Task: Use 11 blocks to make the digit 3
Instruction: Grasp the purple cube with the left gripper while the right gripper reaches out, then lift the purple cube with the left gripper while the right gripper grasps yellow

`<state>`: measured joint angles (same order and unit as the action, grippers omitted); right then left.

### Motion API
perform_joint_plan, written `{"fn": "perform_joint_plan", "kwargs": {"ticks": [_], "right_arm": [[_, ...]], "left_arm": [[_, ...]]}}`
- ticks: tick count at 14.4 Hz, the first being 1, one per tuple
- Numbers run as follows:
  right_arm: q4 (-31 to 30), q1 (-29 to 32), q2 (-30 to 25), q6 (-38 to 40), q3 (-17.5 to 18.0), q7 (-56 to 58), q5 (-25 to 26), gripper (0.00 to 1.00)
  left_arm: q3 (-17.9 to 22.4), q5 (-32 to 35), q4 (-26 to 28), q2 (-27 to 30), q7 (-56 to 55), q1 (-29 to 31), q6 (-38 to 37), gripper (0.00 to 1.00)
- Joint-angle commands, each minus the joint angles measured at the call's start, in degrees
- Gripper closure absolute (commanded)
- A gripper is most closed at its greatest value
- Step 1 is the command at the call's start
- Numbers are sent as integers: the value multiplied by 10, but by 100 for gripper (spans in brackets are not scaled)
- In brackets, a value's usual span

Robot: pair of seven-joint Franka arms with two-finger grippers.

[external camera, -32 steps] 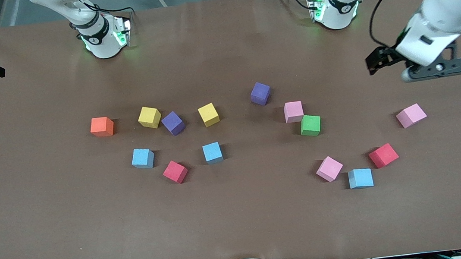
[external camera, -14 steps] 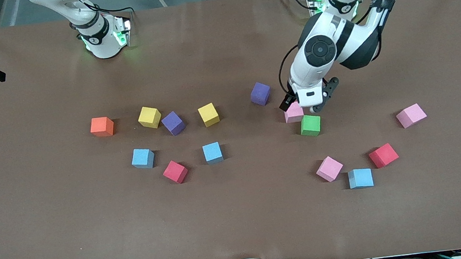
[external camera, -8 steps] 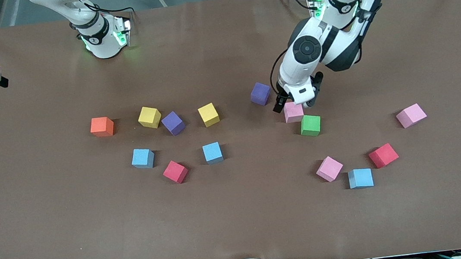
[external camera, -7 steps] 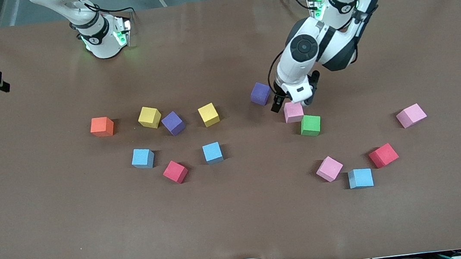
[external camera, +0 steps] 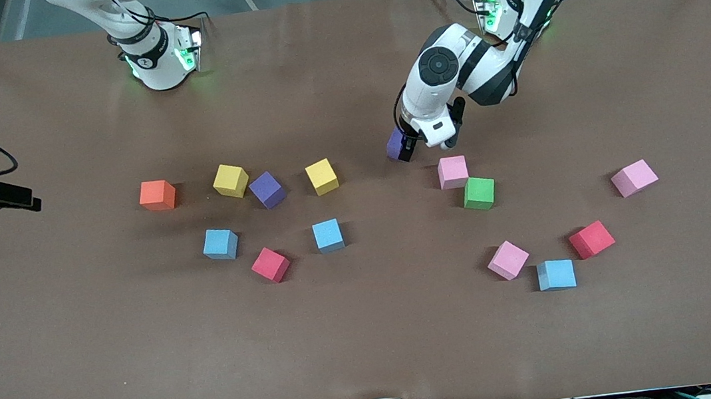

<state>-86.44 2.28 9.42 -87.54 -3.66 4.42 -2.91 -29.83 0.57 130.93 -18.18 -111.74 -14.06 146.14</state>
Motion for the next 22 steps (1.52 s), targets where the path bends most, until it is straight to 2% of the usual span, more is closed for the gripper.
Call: {"fn": "perform_joint_plan", "kwargs": {"ticks": [1,3,6,9,10,13,16,19,22], "right_arm": [[5,-3,-2,5,8,-21,-4,0],[4,-24,0,1,9,-132,-5,0],[-7,-77,0,-6,9,-271,-5,0],[-35,-111,-1,-39,9,-340,-5,0],[-36,-123,0,-41,9,-359,-5,0],[-52,-167,-1,-54,9,-469,-5,0],[-81,-228,-1,-73,9,-581,-5,0],[-115,-274,1,-129,10,-651,-8,0],[-136,-293,8,-182,10,-728,-58,0]], "left_arm": [[0,2,10,-15,-7,2,36,0],[0,2,11,-26,-7,0,44,0],[0,2,11,-40,-7,-11,52,10],[0,23,6,-41,15,-11,51,38],[0,56,2,-45,22,-8,51,49],[-3,148,-8,-46,66,-11,47,70],[-5,158,-31,-50,189,-50,45,72],[-7,158,-65,-65,288,-79,-3,71],[-8,158,-102,-93,381,-90,-61,71]]}}
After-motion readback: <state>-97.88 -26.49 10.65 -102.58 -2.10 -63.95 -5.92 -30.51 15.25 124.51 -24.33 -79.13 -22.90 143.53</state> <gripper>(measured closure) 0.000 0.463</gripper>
